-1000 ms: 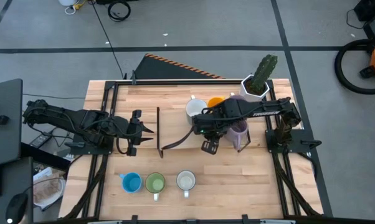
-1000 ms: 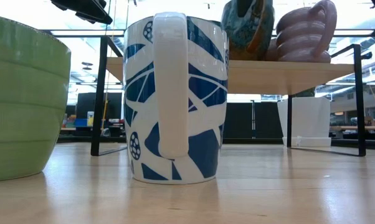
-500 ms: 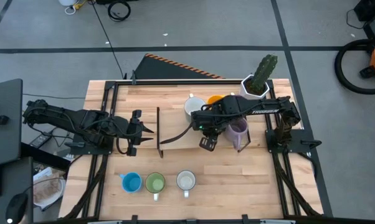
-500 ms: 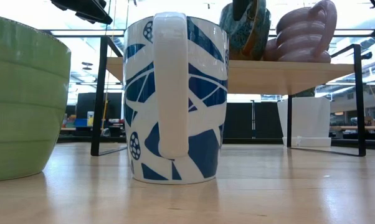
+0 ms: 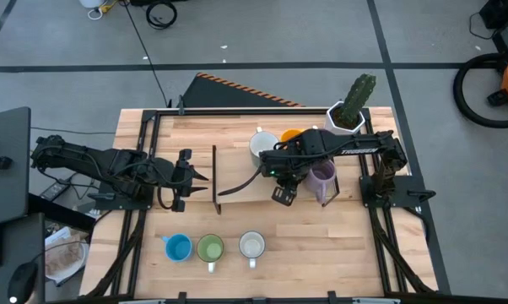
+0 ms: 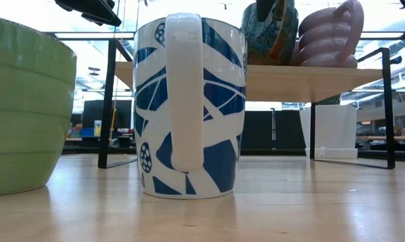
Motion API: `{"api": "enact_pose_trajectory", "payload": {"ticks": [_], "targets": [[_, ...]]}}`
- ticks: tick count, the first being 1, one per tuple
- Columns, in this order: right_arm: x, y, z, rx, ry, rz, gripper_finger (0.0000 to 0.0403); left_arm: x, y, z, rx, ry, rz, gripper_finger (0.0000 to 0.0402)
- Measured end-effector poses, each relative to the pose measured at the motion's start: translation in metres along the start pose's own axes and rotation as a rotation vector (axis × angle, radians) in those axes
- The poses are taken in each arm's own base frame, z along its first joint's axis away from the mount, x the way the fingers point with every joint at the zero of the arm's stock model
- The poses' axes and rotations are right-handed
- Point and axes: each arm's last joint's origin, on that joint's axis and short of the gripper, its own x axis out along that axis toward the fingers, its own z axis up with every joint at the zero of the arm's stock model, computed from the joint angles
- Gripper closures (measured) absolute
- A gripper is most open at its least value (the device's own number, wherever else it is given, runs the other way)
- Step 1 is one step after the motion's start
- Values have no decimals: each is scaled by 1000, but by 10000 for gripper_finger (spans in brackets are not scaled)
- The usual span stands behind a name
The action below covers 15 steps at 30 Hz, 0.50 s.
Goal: Place coffee mugs
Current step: Put the brown mug on the shelf
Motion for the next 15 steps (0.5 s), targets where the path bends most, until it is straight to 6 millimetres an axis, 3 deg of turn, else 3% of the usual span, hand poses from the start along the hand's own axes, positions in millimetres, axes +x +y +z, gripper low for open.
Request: {"api": "enact_pose_trajectory", "payload": {"ticks": [15], "targets": [[0,2,-1,-2,22,38,350,0,0,0,0,0,0,278]]}}
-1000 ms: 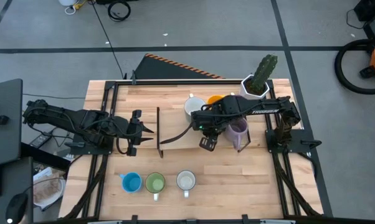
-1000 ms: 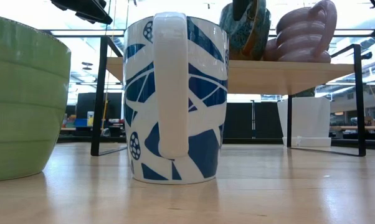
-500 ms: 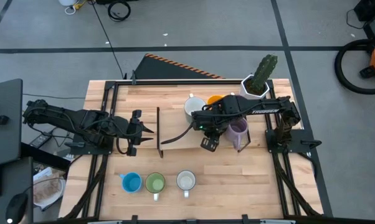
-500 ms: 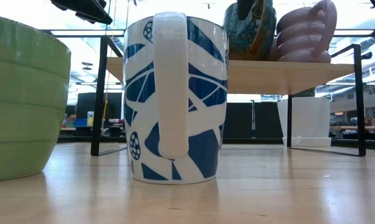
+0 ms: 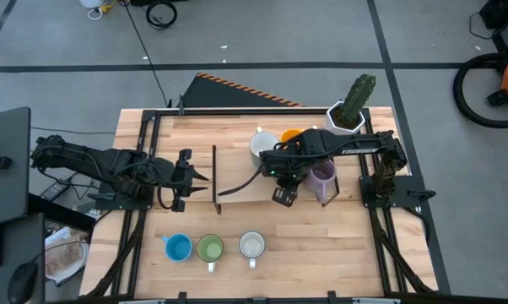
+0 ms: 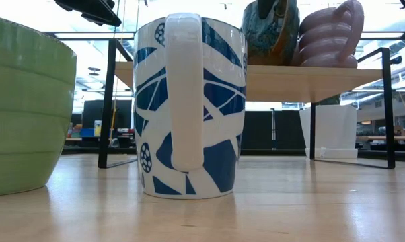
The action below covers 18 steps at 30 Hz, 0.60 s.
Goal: Place coffee mugs
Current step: Put the brown mug on the shelf
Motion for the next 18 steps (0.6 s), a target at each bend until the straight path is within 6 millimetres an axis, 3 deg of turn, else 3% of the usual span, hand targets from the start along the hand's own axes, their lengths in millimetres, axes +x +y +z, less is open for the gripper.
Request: {"api": "enact_pose_trajectory", "payload": {"ticks": [18], "targets": [[0,2,-1,-22,18,31,346,0,0,0,0,0,0,278]]}}
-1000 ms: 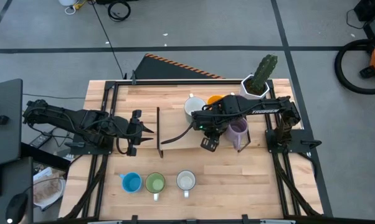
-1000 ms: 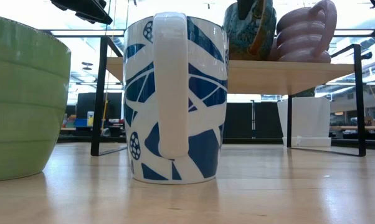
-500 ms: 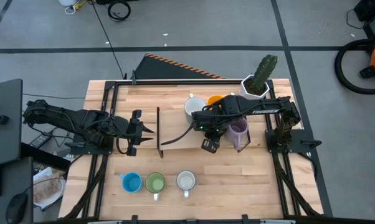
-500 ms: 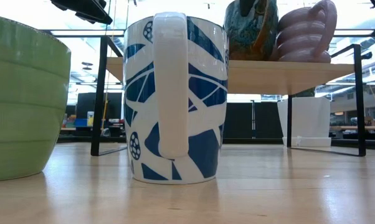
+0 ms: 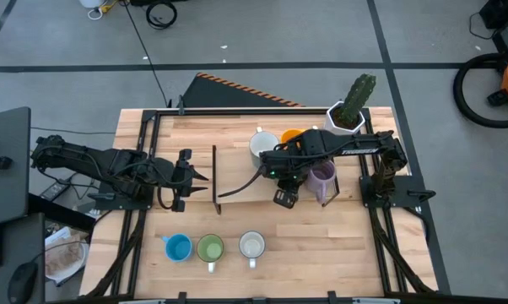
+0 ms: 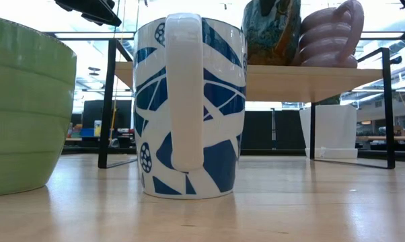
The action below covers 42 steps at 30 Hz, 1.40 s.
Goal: Place coffee mugs
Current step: Put the brown mug on the shelf
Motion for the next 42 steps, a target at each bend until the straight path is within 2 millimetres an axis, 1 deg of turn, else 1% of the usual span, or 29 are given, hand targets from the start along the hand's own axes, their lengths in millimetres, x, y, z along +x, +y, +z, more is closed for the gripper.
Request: {"api": "enact_pose_trajectory", "payload": {"ticks": [5,13,20,25,29,32,35,38,42], "targets": [[0,3,-2,-8,2,4,331,0,0,0,0,0,0,278],[-2,5,-4,-6,-5,3,283,0,0,0,-1,0,0,278],[-14,4,-10,17,-55,-11,265,0,0,6,-25,-66,0,278],[-29,9,-25,7,-138,-58,264,8,-3,7,-38,-178,-38,278],[-38,18,-38,-9,-209,-103,264,20,-7,6,-55,-249,-50,278],[-42,28,-49,-34,-260,-142,264,31,-12,9,-86,-283,-59,278],[-42,39,-57,-55,-286,-160,264,48,-21,10,-76,-274,-76,278],[-42,47,-64,-45,-300,-156,264,66,-31,14,-76,-301,-78,278],[-43,54,-72,-2,-324,-155,264,90,-36,16,-81,-337,-63,278]]}}
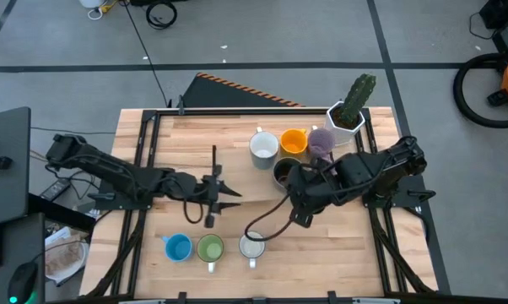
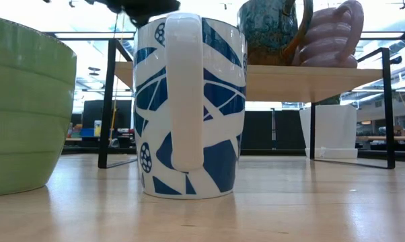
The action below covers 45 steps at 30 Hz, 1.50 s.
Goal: Place coffee mugs
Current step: Put the brown mug on the shelf
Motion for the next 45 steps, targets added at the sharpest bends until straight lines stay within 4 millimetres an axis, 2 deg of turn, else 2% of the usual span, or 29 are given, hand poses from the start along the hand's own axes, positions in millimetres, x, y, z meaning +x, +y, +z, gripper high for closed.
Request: {"api": "enact_pose_trajectory", "payload": {"ticks": [6,15,26,36,45], "targets": [[-2,11,-12,32,8,11,264,25,1,-9,34,-45,101,278],[20,20,-31,82,74,-61,277,42,5,-21,47,-33,213,279],[22,27,-41,74,81,-69,282,63,6,-6,38,-50,252,279],[21,29,-43,137,48,-87,282,80,13,-10,39,-28,284,279],[39,27,-51,202,71,-162,282,83,13,-8,50,-70,301,279]]}}
